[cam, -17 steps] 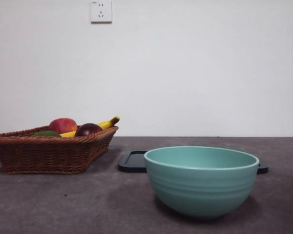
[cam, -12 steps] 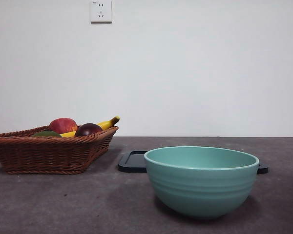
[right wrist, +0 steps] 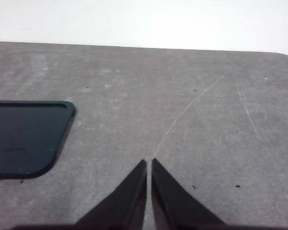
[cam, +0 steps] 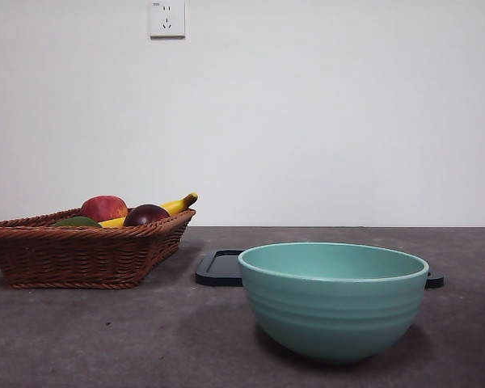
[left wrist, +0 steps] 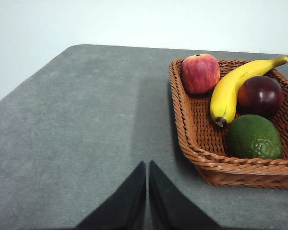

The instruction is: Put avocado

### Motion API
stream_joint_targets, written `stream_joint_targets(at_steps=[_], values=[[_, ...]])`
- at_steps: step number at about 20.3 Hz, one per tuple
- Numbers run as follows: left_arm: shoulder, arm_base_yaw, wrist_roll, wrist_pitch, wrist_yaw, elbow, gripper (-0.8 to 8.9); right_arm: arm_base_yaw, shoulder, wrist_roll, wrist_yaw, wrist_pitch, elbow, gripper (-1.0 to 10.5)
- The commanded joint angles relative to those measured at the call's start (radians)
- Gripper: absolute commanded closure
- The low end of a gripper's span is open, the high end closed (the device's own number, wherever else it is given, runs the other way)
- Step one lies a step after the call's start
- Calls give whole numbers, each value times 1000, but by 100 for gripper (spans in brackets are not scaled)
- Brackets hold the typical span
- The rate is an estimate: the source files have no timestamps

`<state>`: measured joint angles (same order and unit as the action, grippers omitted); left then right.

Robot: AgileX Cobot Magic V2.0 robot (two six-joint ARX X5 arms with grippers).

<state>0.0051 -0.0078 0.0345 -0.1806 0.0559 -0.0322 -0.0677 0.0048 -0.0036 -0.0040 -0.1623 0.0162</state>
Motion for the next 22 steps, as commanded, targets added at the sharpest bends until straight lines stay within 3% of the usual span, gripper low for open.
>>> stream_joint_targets(at_steps=[1, 9, 15, 22], values=[[-2, 0, -7, -5, 4, 21, 807, -2, -1, -3, 1, 13, -6, 941], [-2, 0, 58, 5, 3, 21, 807, -2, -1, 8, -7, 21, -6, 941], [-2, 0, 68, 32, 3, 20, 807, -2, -1, 130, -34, 23, -6, 941], [0, 0, 136, 102, 3, -8, 806, -2, -1, 255, -16, 127, 15, 941]])
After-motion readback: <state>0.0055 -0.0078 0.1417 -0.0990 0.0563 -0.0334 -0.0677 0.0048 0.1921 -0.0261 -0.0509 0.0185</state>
